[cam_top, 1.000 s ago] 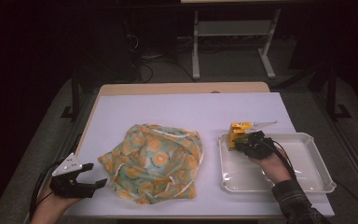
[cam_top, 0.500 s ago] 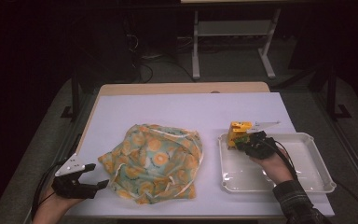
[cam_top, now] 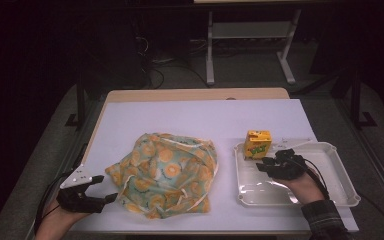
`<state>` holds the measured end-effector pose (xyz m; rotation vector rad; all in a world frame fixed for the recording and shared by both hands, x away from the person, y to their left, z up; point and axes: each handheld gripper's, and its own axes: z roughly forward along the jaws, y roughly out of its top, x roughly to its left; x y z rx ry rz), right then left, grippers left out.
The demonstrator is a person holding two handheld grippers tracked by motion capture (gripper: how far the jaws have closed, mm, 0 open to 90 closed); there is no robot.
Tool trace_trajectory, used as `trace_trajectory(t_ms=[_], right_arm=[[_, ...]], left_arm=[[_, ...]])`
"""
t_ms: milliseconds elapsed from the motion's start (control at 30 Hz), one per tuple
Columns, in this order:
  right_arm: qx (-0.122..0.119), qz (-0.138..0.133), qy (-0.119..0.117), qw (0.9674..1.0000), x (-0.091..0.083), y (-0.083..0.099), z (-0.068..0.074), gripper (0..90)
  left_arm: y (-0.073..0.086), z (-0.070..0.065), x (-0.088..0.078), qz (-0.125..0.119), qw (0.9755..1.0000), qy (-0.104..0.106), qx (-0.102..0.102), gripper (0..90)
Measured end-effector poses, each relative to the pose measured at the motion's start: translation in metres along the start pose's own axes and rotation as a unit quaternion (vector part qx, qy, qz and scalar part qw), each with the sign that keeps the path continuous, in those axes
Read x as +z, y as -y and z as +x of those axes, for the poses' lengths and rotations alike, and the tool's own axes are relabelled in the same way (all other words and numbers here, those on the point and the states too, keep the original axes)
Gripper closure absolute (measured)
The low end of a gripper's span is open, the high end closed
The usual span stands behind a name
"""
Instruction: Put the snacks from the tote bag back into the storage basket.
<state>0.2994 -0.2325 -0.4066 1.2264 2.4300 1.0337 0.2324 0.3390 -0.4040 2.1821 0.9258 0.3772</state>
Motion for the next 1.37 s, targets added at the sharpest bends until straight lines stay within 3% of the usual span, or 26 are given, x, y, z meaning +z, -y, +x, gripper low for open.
trace_trajectory(t_ms=[333, 633, 1100, 1367], right_arm=[[0.018, -0.012, -0.008, 0.9997, -0.026, 0.020, 0.007, 44.3], [0.000, -0.026, 0.006, 0.9997, -0.044, 0.040, 0.015, 29.7], [0.002, -0.033, 0.017, 0.9993, -0.061, 0.071, 0.024, 20.2], [0.001, -0.034, 0.017, 0.9993, -0.062, 0.072, 0.024, 20.2]], left_arm=[[-0.002, -0.001, -0.001, -0.004, 1.0000, 0.008, 0.004, 19.6], [-0.003, -0.003, 0.000, -0.002, 0.9999, 0.011, 0.009, 19.5], [-0.004, -0.006, 0.002, -0.001, 0.9996, 0.023, 0.016, 18.3], [-0.004, -0.007, 0.003, 0.003, 0.9996, 0.023, 0.017, 18.3]])
